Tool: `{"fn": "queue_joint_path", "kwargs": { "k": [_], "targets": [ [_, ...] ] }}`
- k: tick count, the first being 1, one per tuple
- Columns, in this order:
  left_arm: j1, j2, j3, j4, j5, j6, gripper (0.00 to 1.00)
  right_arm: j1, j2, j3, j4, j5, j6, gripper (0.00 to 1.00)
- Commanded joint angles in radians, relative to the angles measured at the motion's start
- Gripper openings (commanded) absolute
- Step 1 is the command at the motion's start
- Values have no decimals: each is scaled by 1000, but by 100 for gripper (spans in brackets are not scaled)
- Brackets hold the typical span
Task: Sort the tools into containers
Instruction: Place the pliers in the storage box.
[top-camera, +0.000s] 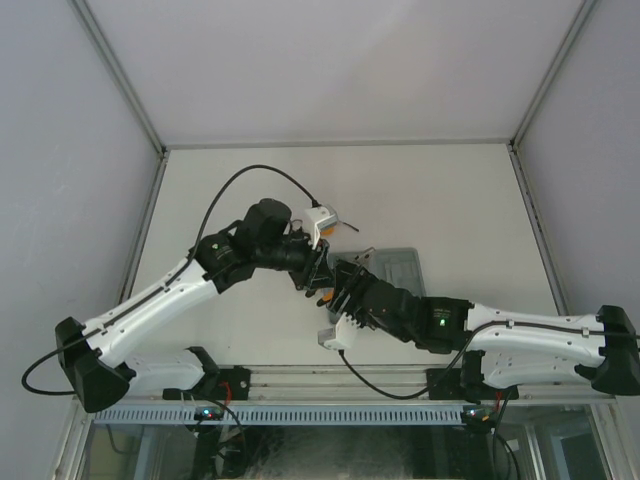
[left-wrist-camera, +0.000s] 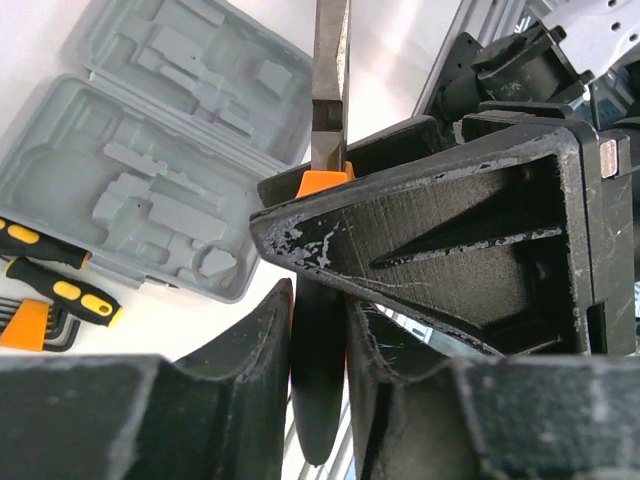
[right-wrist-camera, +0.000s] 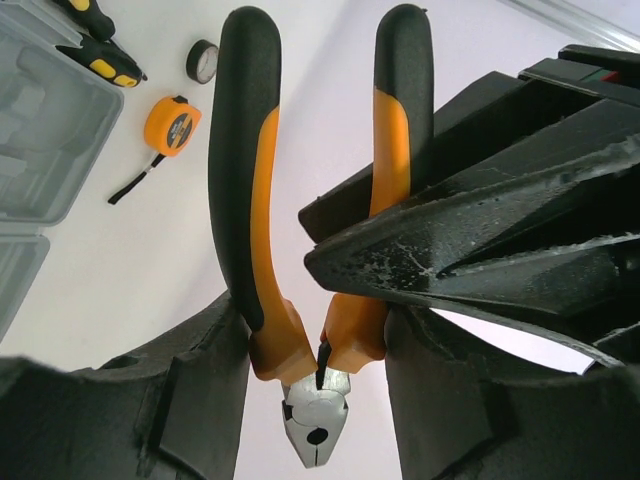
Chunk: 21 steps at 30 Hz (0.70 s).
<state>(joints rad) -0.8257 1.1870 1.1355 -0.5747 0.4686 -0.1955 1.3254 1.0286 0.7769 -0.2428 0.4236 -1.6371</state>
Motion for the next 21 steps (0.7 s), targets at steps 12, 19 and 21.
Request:
{"fn": "queue_joint_path", "kwargs": {
  "k": [12, 19, 21],
  "targets": [
    [-6, -4, 31, 41, -28, -4, 0, 33, -60, 24, 81, 20, 3, 23],
    [-6, -49, 7, 65, -71, -16, 0, 41, -98, 23, 33, 15, 51, 46],
    [-6, -61, 1, 73, -80, -18, 0, 41, -108, 24, 6, 11, 83, 50]
  ]
}}
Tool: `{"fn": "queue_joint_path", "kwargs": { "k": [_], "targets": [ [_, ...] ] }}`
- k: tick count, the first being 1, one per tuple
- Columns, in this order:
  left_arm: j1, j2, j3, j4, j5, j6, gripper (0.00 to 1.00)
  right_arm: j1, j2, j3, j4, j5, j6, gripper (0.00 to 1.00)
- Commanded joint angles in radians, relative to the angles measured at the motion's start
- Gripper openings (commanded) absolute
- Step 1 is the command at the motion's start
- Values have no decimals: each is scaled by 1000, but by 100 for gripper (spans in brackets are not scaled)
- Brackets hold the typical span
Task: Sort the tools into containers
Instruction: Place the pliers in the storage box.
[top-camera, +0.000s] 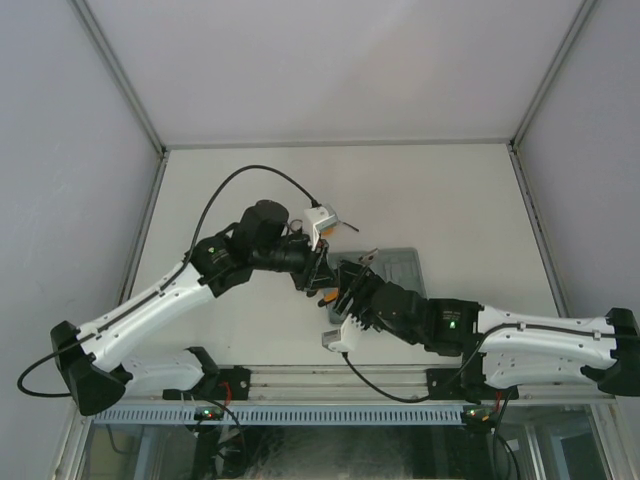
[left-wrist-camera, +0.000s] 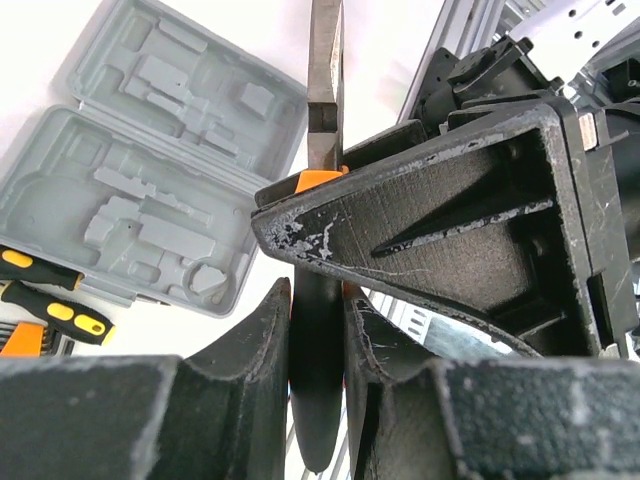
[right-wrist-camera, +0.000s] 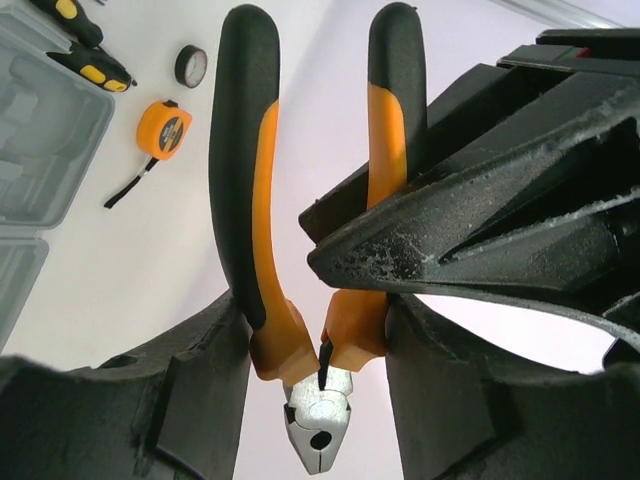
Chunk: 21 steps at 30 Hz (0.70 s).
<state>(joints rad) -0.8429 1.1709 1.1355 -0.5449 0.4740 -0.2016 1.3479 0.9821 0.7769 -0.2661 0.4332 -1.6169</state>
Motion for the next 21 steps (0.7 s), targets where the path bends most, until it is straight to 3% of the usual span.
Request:
{"fn": "queue_joint_path", "kwargs": {
  "k": [1, 5, 13, 17, 21],
  "targets": [
    [11, -49, -1, 47, -87, -13, 0, 20, -65, 23, 14, 1, 76, 54],
    [11, -58, -5, 49, -92, -12, 0, 21, -83, 24, -27, 0, 123, 66],
    [13, -63, -6, 49, -116, -12, 0, 24, -125, 22, -49, 5, 235, 75],
    [15, -84, -10, 56, -151, -11, 0, 21, -163, 16, -21, -6, 433, 75],
    [20, -119, -32, 91, -190, -19, 0, 9, -213, 6, 73, 12, 769, 73]
  ]
}}
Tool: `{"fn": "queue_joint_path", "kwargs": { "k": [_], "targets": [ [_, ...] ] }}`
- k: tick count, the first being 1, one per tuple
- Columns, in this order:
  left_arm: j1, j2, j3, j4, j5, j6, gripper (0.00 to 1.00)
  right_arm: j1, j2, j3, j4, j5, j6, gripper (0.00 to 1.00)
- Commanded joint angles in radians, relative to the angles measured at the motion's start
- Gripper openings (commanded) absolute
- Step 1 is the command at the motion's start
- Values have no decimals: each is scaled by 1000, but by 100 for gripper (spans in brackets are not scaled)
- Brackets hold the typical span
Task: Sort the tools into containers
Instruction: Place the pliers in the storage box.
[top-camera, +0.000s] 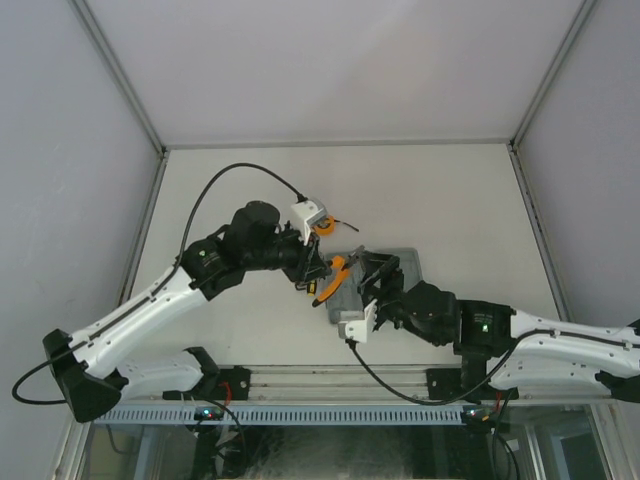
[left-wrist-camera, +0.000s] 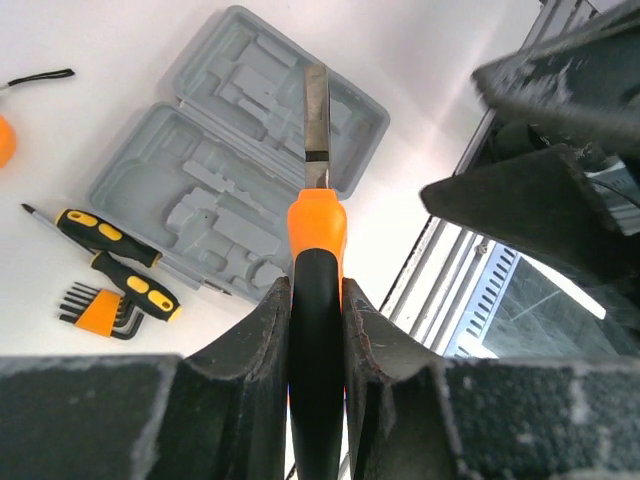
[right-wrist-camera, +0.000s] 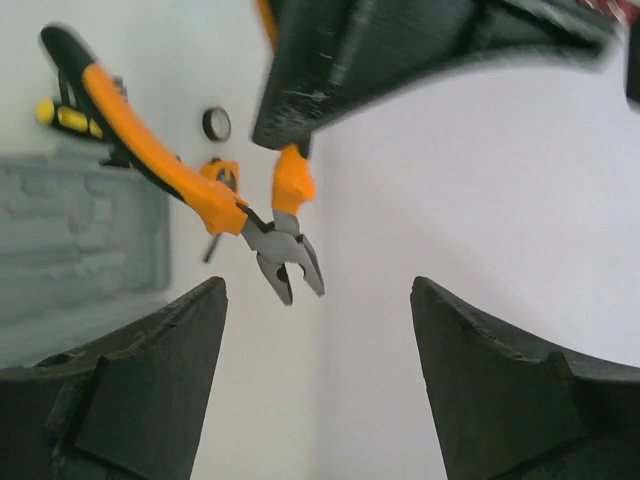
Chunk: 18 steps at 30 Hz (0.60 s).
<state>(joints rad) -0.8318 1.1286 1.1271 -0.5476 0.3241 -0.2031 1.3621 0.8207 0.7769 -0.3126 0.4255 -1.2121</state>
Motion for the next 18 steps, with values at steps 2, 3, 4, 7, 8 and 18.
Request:
{"fn": "queue_joint_path", "kwargs": {
  "k": [2, 3, 4, 7, 8, 18],
  "targets": [
    [11, -98, -37, 117, -59, -22, 0, -10, -79, -5, 163, 60, 515, 73],
    [11, -109, -44, 127, -71, -23, 0, -11, -91, -14, 179, 84, 571, 73],
    [12, -119, -53, 136, -80, -25, 0, -11, -107, -22, 193, 104, 621, 73],
    [16, -150, -80, 173, -108, -38, 0, -14, -156, -44, 234, 140, 790, 72],
    [17, -161, -88, 188, -118, -44, 0, -19, -171, -53, 251, 152, 848, 71],
    [20, -262, -184, 330, -224, -95, 0, -241, -214, -58, 220, 177, 1830, 65]
  ]
}}
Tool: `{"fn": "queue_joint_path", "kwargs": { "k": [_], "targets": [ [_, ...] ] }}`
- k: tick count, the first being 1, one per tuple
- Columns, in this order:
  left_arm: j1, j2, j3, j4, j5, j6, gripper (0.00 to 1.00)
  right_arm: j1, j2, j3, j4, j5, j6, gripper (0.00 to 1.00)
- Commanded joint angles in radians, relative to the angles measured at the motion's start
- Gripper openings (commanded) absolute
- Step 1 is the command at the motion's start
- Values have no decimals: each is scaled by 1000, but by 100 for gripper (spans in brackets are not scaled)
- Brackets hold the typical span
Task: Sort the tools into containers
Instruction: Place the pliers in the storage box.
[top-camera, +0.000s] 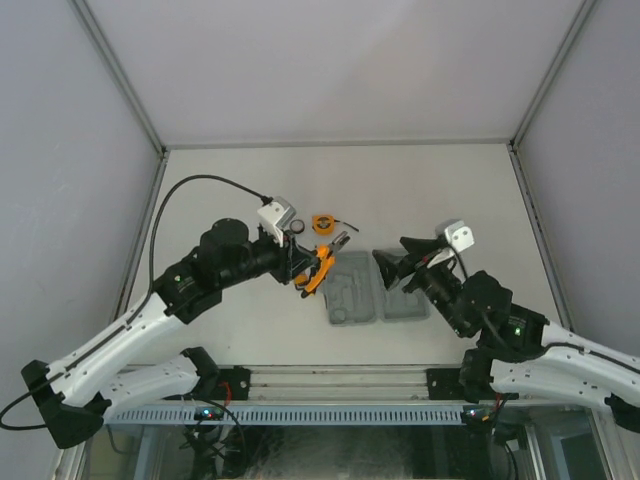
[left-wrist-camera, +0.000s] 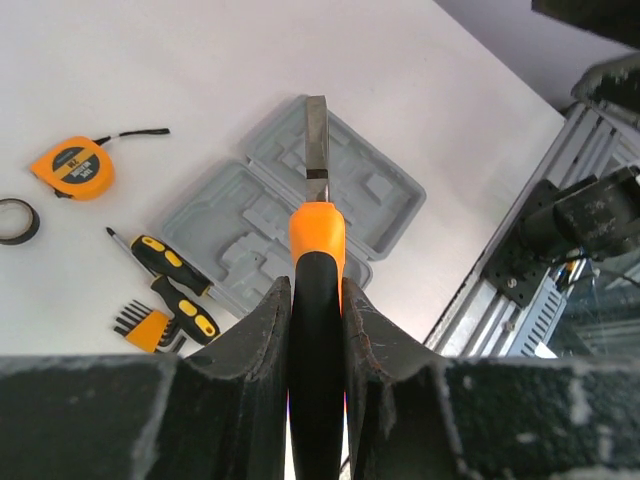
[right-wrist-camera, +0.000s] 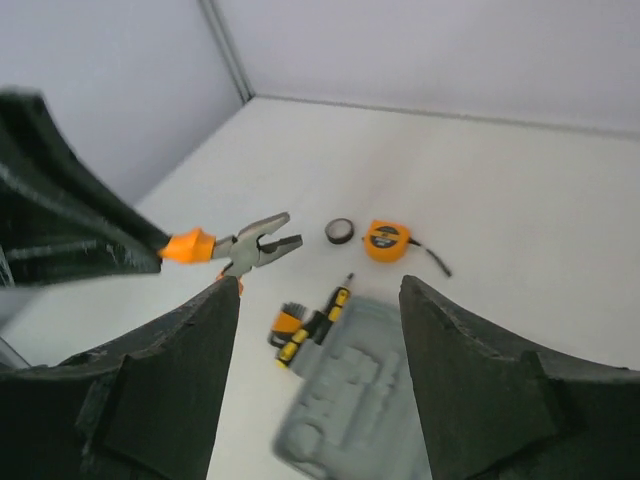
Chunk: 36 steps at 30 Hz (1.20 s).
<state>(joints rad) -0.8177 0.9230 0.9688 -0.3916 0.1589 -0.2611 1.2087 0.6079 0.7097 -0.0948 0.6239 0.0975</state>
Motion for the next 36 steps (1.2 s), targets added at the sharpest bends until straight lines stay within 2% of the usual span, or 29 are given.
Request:
{"fn": "queue_joint_path", "kwargs": {
  "k": [1, 5, 12, 18, 26, 32, 36],
  "targets": [
    [6, -66, -34, 187, -70, -40, 0, -118, 4, 9, -1, -61, 592, 65],
    [6, -101, -80, 255, -114, -49, 0, -187, 39, 10, -15, -103, 877, 67],
    [5, -107, -105, 305, -153, -43, 0, -197, 135, 10, 105, -118, 1071, 74],
    [6, -99, -109, 328, -157, -38, 0, -194, 224, 21, 164, -163, 1184, 77],
    [6, -83, -96, 337, -140, -35, 0, -186, 367, 26, 277, -275, 1250, 78],
    [5, -90, -104, 336, -125, -43, 0, -189, 417, 37, 328, -303, 1279, 79],
    [6, -108, -115, 337, -121, -46, 0, -204, 439, 37, 333, -329, 1325, 73]
  ]
}}
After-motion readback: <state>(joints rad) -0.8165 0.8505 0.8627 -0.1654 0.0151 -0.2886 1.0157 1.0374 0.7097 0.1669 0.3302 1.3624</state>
